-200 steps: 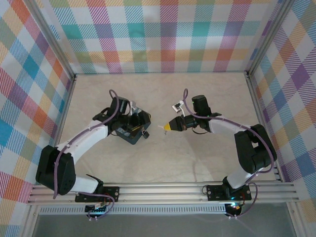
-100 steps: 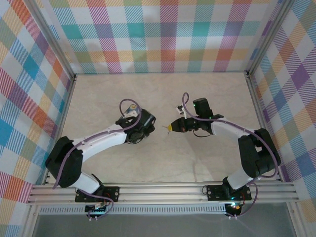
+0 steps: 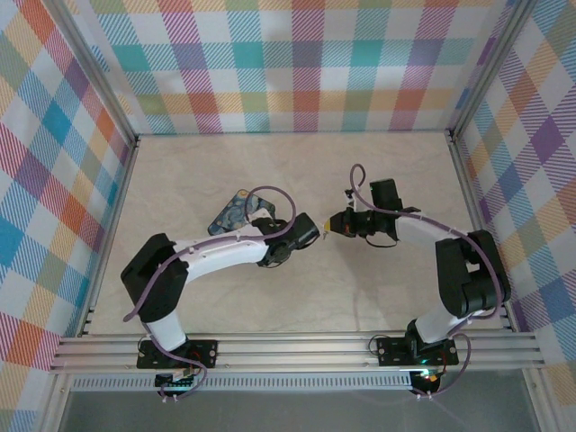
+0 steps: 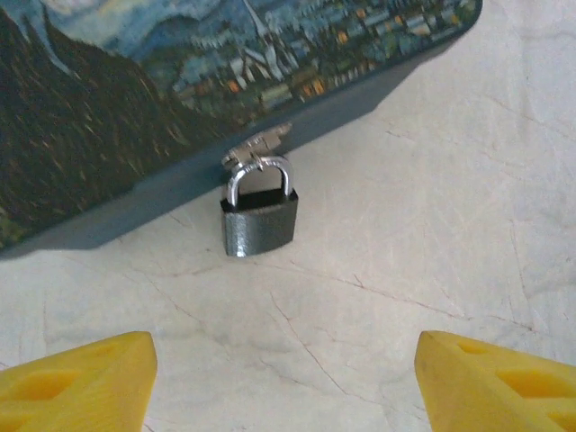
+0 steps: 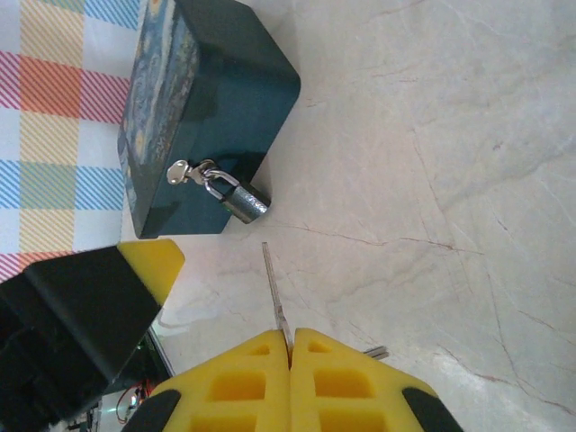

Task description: Unlock the padlock with the key

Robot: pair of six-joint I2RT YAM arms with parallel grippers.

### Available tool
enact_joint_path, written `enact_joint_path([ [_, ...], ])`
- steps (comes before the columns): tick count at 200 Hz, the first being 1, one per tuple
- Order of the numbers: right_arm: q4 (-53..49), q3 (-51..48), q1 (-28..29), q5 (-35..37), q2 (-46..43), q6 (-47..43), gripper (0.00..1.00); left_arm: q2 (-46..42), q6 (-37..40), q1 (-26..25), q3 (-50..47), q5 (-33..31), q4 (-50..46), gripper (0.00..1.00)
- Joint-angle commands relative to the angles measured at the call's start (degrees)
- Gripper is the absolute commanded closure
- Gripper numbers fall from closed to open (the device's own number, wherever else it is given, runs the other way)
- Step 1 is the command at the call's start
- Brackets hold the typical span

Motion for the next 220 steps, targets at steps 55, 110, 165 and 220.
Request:
enact_joint_path([
  [55, -5.8, 1.4, -3.7, 0.0, -1.2, 0.2, 1.00, 11.3, -2.7, 1.1, 7.7, -4.4, -5.7, 0.25],
  [110, -7.5, 2.3, -3.9, -0.8, -2.3, -0.9, 1.00, 16.0, -0.4, 3.0, 10.7, -5.3, -7.5, 0.26],
  [165, -6.0, 2.6, -4.0, -1.9, -1.0, 0.3, 1.00, 17.2, 2.5, 5.5, 8.0, -3.7, -3.1, 0.32],
  [220, -5.4, 2.5, -3.9, -3.1, 0.5, 0.6, 1.00, 18.3, 3.4, 6.3, 6.3, -4.8, -1.1, 0.46],
])
